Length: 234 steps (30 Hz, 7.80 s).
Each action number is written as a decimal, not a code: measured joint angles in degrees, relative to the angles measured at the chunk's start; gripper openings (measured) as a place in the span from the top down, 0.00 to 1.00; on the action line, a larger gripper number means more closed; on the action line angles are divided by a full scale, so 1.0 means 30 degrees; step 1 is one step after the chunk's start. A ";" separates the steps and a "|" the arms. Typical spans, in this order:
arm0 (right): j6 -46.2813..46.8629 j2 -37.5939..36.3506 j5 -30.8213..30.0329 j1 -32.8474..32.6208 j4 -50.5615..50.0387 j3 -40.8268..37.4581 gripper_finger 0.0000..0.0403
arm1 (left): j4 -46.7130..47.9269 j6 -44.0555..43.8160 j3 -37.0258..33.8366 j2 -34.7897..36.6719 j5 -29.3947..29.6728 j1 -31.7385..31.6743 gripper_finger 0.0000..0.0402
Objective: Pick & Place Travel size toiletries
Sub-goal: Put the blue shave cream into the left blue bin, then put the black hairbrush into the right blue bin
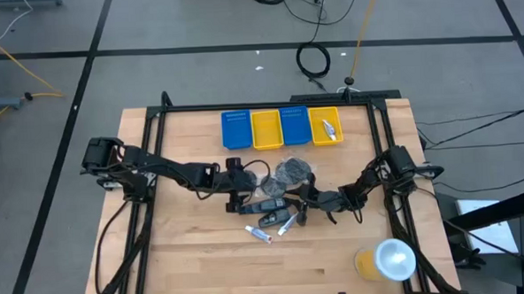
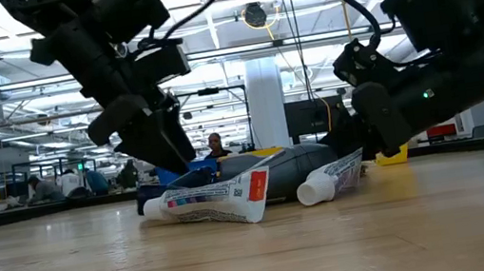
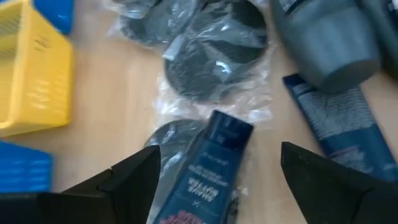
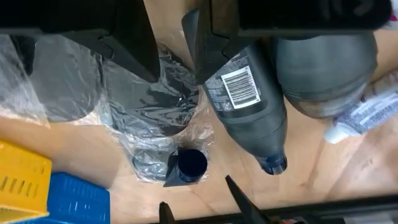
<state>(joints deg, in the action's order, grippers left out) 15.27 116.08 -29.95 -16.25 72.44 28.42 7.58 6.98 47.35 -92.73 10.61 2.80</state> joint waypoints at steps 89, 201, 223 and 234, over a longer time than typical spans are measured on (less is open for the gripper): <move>0.0112 0.0633 -0.0089 0.0013 0.0071 -0.0044 0.77 | -0.5977 -1.2436 -0.0007 -0.2251 0.1473 -1.0755 0.45; -0.5328 -0.8508 0.1334 0.7021 -2.5481 0.2769 0.82 | -1.8187 -1.0153 -0.6962 -0.3847 1.0410 0.2488 0.54; -0.0008 -1.4233 0.1019 0.6995 -1.9792 0.3206 0.99 | -1.8399 -1.0302 -0.6965 -0.3847 1.0425 0.2495 0.54; 0.3862 -1.1828 0.2869 1.2193 -1.6601 0.3198 0.99 | -1.8479 -1.0295 -0.6965 -0.3847 1.0320 0.2539 0.54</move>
<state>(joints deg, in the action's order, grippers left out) 26.86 80.59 -21.35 20.33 22.64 38.02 -47.86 -23.90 26.46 -104.27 41.57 10.41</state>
